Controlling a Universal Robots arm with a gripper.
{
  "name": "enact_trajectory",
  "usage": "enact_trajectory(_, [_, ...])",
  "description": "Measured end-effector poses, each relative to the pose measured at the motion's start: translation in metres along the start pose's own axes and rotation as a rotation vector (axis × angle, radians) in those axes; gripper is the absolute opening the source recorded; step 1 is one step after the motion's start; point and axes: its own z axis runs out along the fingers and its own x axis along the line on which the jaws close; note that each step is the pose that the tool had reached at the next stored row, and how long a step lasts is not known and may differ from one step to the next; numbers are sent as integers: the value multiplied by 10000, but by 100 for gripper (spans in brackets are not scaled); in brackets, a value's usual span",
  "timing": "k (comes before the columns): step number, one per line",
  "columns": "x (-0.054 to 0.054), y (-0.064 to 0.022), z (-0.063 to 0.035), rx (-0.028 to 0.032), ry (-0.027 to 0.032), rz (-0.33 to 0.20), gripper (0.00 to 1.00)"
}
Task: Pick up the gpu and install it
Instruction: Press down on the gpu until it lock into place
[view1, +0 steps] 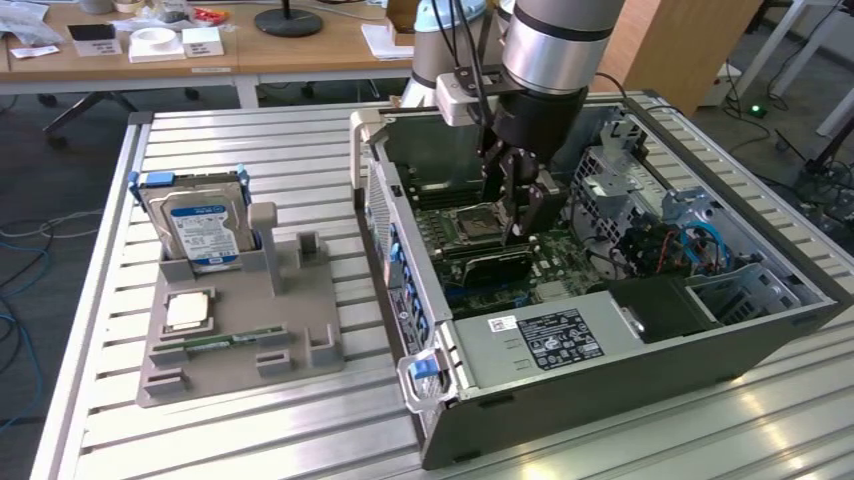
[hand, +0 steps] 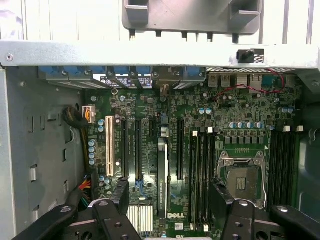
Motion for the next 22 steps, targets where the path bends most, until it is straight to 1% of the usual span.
enact_trajectory(9, [0,0,0,0,0,0,75])
enact_trajectory(10, [0,0,0,0,0,0,73])
enact_trajectory(11, [0,0,0,0,0,0,67])
enact_trajectory(12, [0,0,0,0,0,0,67])
enact_trajectory(13, [0,0,0,0,0,0,61])
enact_trajectory(14, [0,0,0,0,0,0,61])
enact_trajectory(17, [0,0,0,0,0,-1,44])
enact_trajectory(18, [0,0,0,0,0,0,44])
enact_trajectory(21, [0,0,0,0,0,0,26])
enact_trajectory(22, [0,0,0,0,0,0,26])
